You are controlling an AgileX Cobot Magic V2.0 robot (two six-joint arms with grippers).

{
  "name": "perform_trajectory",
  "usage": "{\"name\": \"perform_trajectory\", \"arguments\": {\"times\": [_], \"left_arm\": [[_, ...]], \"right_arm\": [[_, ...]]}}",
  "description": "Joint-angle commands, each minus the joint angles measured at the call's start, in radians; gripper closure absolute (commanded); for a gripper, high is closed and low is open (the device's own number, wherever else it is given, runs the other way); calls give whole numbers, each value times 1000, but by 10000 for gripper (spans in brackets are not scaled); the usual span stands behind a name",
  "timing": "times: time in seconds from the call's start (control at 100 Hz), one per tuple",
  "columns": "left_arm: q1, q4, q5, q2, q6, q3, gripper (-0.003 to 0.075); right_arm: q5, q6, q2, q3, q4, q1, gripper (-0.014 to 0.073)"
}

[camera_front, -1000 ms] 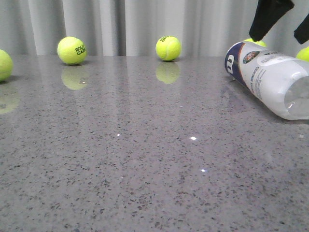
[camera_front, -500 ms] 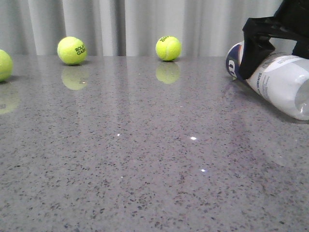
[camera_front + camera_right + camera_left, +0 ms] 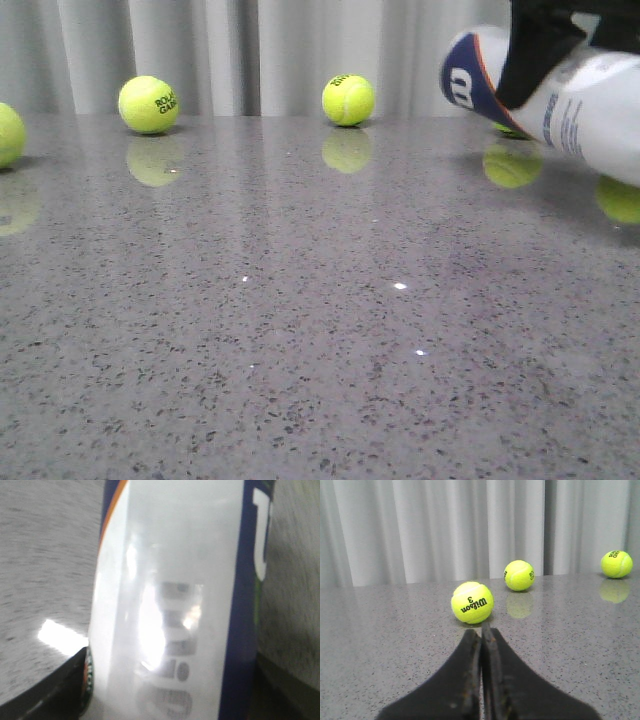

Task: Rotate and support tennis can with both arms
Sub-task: 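Lift the can with the right gripper and carry it toward the table center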

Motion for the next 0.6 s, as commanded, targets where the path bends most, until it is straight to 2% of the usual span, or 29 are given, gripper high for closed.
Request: {"name": "perform_trajectory", "arguments": {"times": [0.0,0.19,0.3,0.42,0.59], "left_arm": [[2,-7,-75,-39,-7,46,741],[2,-7,-75,-39,-7,46,741],[2,-7,-75,-39,-7,46,741],[2,-7,-75,-39,-7,46,741],[2,-7,-75,-39,-7,46,741]], "right_arm": [[40,-144,-57,-102,15,52,354],[61,-513,-49,-159,15,199,354],[48,-670,-31,-158,15,264,354],[52,-779,5,-158,15,318,354],[59,-842,73,-158,14,359,354]]}}
